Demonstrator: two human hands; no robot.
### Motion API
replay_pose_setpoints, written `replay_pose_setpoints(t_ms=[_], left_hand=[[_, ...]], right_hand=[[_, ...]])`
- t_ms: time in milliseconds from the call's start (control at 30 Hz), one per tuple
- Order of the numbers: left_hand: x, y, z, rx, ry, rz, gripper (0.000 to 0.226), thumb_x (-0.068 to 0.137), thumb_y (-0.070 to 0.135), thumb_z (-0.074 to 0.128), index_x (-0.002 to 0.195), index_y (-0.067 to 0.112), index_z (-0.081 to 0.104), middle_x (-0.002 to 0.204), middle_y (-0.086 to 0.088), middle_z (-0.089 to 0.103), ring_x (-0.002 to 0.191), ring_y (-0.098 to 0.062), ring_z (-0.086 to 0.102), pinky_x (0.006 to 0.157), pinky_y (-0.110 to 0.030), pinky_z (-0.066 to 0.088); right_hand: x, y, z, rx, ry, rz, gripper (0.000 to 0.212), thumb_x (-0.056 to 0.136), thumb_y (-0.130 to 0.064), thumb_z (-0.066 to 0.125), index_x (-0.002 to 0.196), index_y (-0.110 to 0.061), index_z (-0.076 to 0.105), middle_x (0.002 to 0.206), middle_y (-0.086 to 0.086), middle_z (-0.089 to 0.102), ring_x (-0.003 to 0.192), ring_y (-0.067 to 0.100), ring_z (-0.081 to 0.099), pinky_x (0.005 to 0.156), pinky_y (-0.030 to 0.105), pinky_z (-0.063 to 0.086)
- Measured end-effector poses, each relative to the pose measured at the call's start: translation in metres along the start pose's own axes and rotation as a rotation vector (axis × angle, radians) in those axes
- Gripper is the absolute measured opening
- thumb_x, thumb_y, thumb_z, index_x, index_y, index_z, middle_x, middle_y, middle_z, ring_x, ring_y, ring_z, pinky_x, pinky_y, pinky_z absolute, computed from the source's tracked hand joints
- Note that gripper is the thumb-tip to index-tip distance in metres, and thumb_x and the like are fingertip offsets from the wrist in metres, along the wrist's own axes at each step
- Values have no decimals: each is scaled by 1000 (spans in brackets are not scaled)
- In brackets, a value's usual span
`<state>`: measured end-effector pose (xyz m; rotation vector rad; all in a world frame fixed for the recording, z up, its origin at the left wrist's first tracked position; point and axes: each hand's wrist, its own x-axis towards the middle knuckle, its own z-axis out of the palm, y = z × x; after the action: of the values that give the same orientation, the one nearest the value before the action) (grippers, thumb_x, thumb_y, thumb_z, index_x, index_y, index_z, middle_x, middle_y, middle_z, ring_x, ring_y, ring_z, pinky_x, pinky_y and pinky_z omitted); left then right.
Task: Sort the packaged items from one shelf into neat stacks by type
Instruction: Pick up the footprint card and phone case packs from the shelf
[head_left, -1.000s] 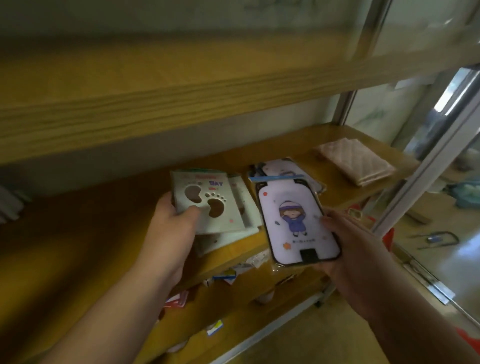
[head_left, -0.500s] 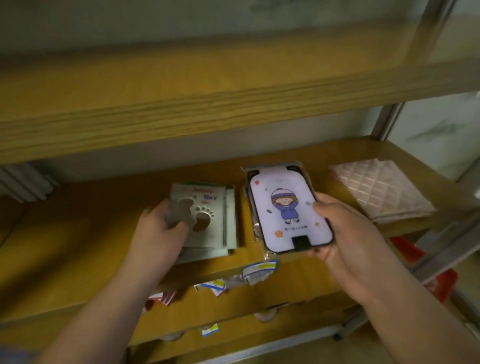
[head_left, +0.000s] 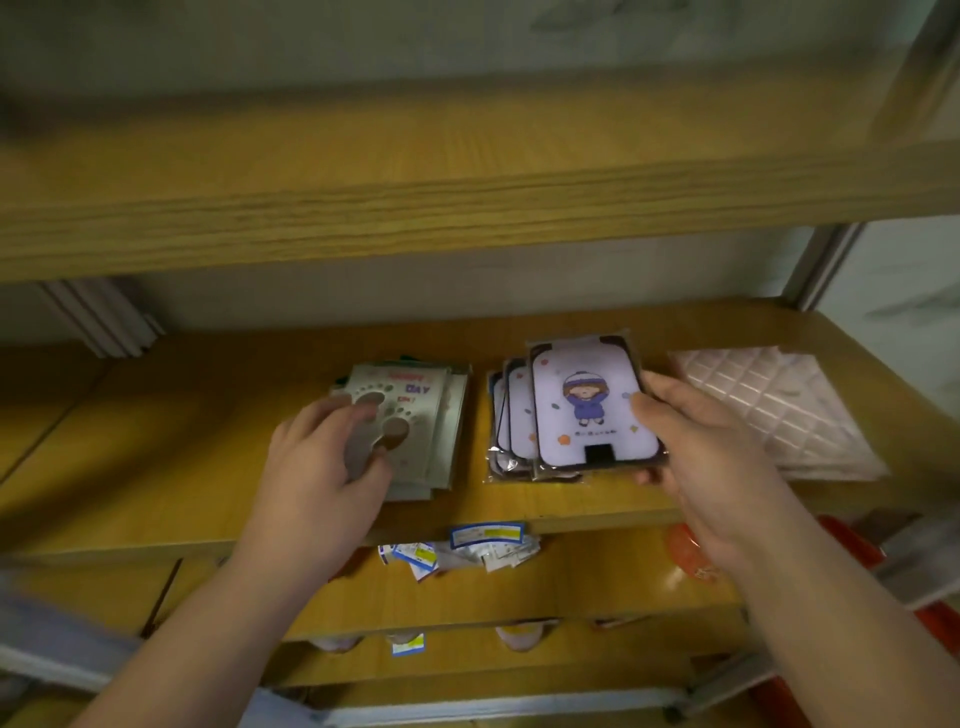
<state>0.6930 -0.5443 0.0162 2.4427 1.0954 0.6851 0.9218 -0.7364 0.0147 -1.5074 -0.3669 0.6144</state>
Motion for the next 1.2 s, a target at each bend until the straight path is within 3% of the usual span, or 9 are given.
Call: replay_pose_setpoints(t_ms=[100, 200, 367, 500, 567, 733, 900, 1033, 1200], left_hand=[[-9, 6, 1, -9, 9, 32, 44, 88, 32, 59, 131, 30, 59, 127, 21, 42, 122, -4, 31, 97, -30, 33], [-15, 10, 0, -10, -9, 44, 43, 87, 34, 57, 130, 33, 58, 129, 21, 44, 128, -10, 34, 98, -31, 34], [-14, 17, -2, 3, -14, 51, 43, 86, 37, 55, 128, 32, 60, 134, 15, 50, 131, -16, 38, 101, -33, 34], [-17, 20, 0, 4, 9, 64, 39, 87, 33, 58, 125, 30, 63, 136, 14, 52, 131, -15, 38, 101, -31, 32], [-19, 21, 1, 0, -6, 67, 40, 87, 35, 57, 126, 30, 63, 136, 15, 50, 130, -10, 35, 101, -28, 31], [-25, 21, -4, 9, -8, 98, 41, 86, 35, 56, 126, 31, 63, 134, 14, 52, 129, -11, 39, 100, -26, 31], [-32, 16, -11, 42, -1, 98, 39, 87, 25, 63, 126, 29, 63, 132, 12, 54, 128, -13, 43, 100, -27, 33], [-39, 11, -17, 109, -20, 80, 42, 87, 21, 67, 129, 26, 61, 135, 10, 54, 130, -15, 44, 104, -32, 39], [-40, 2, -29, 176, 11, 47, 49, 88, 26, 66, 136, 24, 56, 140, 11, 48, 136, -16, 38, 108, -30, 31]], right_hand=[[15, 2, 4, -85, -11, -39, 38, 98, -26, 59, 137, -28, 54, 90, -9, 78, 57, 5, 62, 43, 21, 43], [27, 1, 11, -149, -41, -70, 40, 99, -28, 57, 138, -27, 51, 99, -4, 76, 46, 5, 56, 41, 20, 42], [32, 2, 14, -529, -56, -271, 29, 93, -33, 57, 118, -46, 53, 87, -19, 75, 73, -7, 67, 54, 13, 46], [30, 4, 10, -847, -56, -372, 4, 90, -40, 58, 94, -40, 58, 71, -17, 63, 63, -16, 57, 43, 9, 34], [28, -1, 10, -918, -35, -408, 9, 88, -44, 62, 86, -35, 59, 68, -13, 52, 64, -11, 54, 42, 14, 28], [22, -11, 7, -1068, 67, -387, 56, 87, -57, 55, 130, -21, 57, 99, -6, 53, 85, 11, 48, 63, 29, 36], [-8, -16, 14, -1021, 6, -580, 48, 92, -44, 56, 135, -24, 55, 125, -6, 57, 109, 13, 55, 81, 24, 41], [-30, -13, 31, -861, -102, -641, 42, 92, -41, 53, 132, -29, 60, 123, -18, 58, 109, -2, 51, 81, 6, 35], [-37, -7, 61, -910, -167, -705, 47, 92, -42, 51, 136, -28, 55, 131, -13, 56, 117, 3, 50, 90, 13, 38]])
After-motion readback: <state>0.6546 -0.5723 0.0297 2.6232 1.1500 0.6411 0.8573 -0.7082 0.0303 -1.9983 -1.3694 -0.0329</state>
